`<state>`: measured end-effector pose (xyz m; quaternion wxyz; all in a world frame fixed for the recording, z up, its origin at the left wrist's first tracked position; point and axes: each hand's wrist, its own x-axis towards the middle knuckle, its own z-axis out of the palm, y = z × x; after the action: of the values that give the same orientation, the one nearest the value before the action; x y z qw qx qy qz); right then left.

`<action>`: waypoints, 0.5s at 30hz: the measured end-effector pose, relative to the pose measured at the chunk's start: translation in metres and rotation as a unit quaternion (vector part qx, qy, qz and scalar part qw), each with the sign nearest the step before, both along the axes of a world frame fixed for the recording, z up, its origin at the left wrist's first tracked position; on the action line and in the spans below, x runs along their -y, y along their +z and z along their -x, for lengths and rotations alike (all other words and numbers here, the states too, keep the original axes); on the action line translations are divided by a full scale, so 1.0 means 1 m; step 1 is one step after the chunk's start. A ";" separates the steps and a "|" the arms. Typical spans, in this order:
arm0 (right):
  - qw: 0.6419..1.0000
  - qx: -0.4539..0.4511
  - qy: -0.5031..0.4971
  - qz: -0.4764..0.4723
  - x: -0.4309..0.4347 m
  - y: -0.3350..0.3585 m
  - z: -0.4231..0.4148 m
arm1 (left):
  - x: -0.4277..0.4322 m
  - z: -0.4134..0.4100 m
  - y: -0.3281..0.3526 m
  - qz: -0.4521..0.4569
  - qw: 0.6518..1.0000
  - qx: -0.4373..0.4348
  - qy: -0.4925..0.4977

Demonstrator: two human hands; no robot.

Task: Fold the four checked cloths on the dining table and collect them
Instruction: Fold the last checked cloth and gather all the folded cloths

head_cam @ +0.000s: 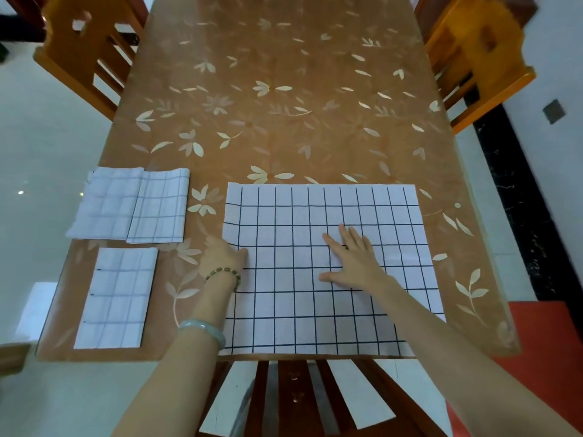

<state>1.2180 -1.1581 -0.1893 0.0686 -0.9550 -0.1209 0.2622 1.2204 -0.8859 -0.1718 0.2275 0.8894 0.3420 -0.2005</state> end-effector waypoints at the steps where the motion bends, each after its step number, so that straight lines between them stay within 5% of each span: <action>1: 1.000 0.001 0.000 0.000 0.000 0.000 0.000 | -0.003 -0.001 0.000 0.013 1.000 -0.007 -0.004; 5: 1.000 -0.004 -0.005 0.000 -0.001 -0.001 0.000 | -0.012 -0.003 0.009 0.084 0.996 0.024 -0.031; 12: 1.000 0.019 -0.012 -0.021 -0.017 -0.007 -0.005 | -0.005 -0.002 0.072 0.018 0.979 0.106 -0.174; 15: 0.985 -0.003 -0.087 -0.149 -0.018 0.001 -0.001 | 0.009 -0.006 0.105 -0.011 0.967 0.140 -0.212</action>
<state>1.2193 -1.1403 -0.1879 0.2329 -0.9402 -0.0744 0.2372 1.2261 -0.8948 -0.0672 0.2157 0.9632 0.1125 -0.1143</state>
